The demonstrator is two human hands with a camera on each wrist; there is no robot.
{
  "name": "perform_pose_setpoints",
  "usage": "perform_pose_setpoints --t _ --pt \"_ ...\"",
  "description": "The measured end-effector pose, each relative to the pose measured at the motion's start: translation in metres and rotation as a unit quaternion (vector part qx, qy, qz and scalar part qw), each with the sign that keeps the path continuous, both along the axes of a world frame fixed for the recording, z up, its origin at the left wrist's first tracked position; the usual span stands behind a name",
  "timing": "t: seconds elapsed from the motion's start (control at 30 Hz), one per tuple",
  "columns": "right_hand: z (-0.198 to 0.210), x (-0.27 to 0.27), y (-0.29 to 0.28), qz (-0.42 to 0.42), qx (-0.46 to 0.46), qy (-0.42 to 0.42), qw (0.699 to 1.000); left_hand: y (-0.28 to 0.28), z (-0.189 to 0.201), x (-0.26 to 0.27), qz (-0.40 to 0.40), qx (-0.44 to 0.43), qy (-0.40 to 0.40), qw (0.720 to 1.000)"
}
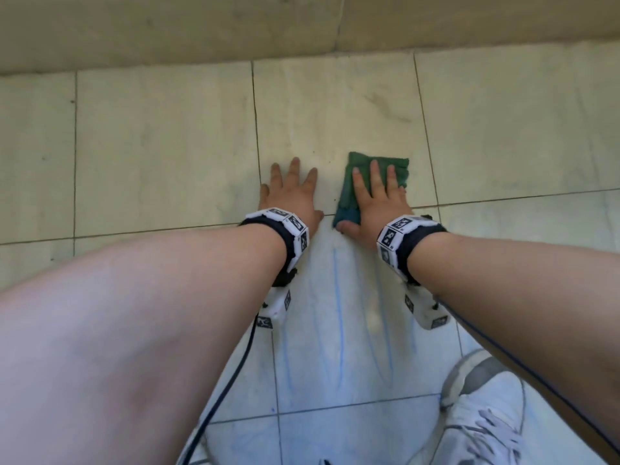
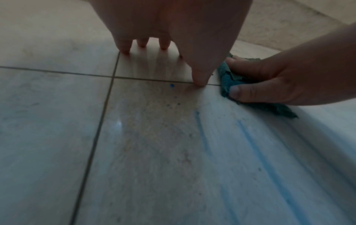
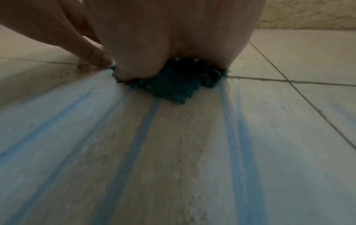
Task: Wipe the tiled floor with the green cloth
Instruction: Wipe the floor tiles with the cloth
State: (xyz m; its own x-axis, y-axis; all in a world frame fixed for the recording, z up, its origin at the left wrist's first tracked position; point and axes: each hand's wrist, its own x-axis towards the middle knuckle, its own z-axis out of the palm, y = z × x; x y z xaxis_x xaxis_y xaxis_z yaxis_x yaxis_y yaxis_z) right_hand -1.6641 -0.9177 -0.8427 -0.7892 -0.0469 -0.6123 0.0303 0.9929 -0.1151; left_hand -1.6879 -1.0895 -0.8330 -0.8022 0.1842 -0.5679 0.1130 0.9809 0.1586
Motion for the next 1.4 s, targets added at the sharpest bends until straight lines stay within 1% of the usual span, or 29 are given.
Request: perform_pose_setpoints --t 0.2,0.3,0.37,0.47,0.57,0.73,0.83,0.9,0.97,1.03,1.1,1.23,1.4 --pt "-0.002 0.0 0.003 0.011 -0.004 0.01 1.0 0.013 0.001 -0.002 0.008 -0.005 0.0 1.0" --pt "0.003 -0.003 0.004 0.02 -0.001 -0.011 1.0 0.014 0.004 -0.003 -0.001 -0.021 -0.017 1.0" --pt "0.017 -0.009 0.004 0.035 0.004 -0.036 0.999 0.015 0.018 -0.003 -0.011 -0.031 -0.036 0.999" --pt "0.057 -0.015 0.009 0.074 0.025 -0.076 0.994 0.023 0.06 0.008 -0.043 -0.054 -0.072 0.995" --pt "0.112 -0.004 0.016 0.097 0.028 -0.09 0.991 0.025 0.117 0.032 -0.05 -0.075 -0.1 0.991" --pt "0.214 0.032 0.037 0.074 0.047 -0.158 0.983 0.03 0.233 0.065 -0.019 -0.101 -0.137 0.985" --pt "0.282 0.055 0.047 0.072 0.048 -0.2 0.976 0.042 0.299 0.075 -0.007 -0.099 -0.143 0.985" --pt "0.323 0.068 0.05 0.075 0.037 -0.21 0.974 0.052 0.337 0.08 0.007 -0.088 -0.149 0.985" --pt "0.353 0.081 0.052 0.072 0.032 -0.215 0.973 0.061 0.366 0.086 0.025 -0.07 -0.16 0.984" --pt "0.374 0.091 0.049 0.07 0.035 -0.215 0.973 0.066 0.386 0.093 0.04 -0.06 -0.163 0.984" --pt "0.383 0.101 0.045 0.065 0.03 -0.215 0.974 0.067 0.397 0.101 0.04 -0.051 -0.159 0.985" --pt "0.393 0.121 0.036 0.044 0.031 -0.204 0.978 0.064 0.41 0.121 0.005 -0.041 -0.136 0.99" --pt "0.412 0.151 0.021 0.016 0.028 -0.204 0.978 0.05 0.426 0.156 -0.013 -0.052 -0.133 0.99"
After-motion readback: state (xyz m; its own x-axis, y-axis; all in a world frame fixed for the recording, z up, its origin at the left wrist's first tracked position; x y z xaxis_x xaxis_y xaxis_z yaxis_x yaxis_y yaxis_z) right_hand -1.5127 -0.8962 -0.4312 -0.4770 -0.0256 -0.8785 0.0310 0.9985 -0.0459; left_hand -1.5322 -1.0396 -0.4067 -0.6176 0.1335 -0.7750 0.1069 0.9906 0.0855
